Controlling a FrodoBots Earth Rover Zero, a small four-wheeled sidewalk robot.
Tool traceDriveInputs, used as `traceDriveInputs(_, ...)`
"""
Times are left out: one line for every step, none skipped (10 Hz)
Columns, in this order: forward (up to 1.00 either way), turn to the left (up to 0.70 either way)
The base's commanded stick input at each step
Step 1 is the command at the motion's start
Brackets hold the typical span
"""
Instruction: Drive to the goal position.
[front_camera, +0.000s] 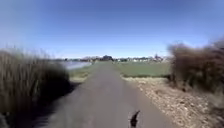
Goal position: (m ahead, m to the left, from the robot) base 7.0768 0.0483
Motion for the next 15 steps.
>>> traceDriveInputs(0.7,0.0)
traceDriveInputs(0.7,0.0)
traceDriveInputs(0.7,0.0)
traceDriveInputs(0.7,0.0)
traceDriveInputs(0.7,0.0)
traceDriveInputs(0.7,0.0)
traceDriveInputs(0.7,0.0)
traceDriveInputs(0.7,0.0)
traceDriveInputs(0.7,0.0)
traceDriveInputs(0.7,0.0)
traceDriveInputs(0.7,0.0)
traceDriveInputs(0.7,0.0)
traceDriveInputs(0.7,0.0)
traceDriveInputs(0.7,0.0)
traceDriveInputs(0.7,0.0)
